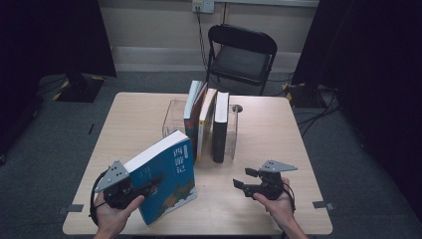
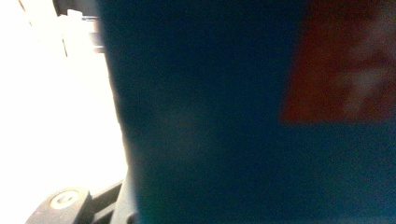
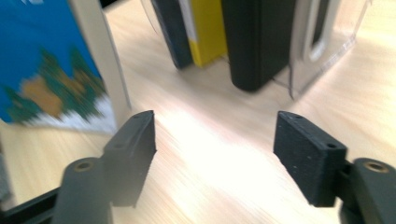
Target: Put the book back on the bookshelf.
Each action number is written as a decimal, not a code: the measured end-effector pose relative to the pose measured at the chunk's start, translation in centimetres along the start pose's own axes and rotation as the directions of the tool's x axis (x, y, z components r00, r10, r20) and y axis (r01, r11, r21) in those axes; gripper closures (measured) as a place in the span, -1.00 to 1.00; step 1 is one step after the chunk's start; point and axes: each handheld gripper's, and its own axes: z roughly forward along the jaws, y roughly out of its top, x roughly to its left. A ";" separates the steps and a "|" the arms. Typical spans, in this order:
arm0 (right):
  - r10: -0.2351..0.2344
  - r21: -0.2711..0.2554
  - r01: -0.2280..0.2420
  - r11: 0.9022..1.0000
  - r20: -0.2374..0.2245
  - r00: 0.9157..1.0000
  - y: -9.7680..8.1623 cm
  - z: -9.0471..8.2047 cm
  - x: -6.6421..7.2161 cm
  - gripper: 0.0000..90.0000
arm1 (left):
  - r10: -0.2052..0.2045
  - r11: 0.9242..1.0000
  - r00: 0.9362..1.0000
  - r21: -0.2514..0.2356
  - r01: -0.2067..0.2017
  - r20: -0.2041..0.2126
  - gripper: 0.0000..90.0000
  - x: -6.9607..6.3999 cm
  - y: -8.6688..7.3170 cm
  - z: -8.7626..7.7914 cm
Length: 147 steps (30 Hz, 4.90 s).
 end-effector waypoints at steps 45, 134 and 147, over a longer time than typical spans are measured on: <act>-0.109 0.187 0.067 0.980 0.226 0.968 -3.4 3.4 -2.4 -0.70 | -0.051 0.994 0.966 -0.102 0.026 -0.254 0.38 2.3 4.9 3.5; -0.115 0.189 0.074 0.979 0.218 0.969 -3.5 3.4 -2.1 -0.69 | -0.016 0.992 0.950 0.116 0.054 -0.311 0.25 3.2 6.3 7.7; -0.116 0.189 0.075 0.979 0.218 0.969 -3.5 3.5 -2.1 -0.70 | -0.034 0.940 0.961 0.318 0.125 -0.276 0.17 3.4 9.7 7.1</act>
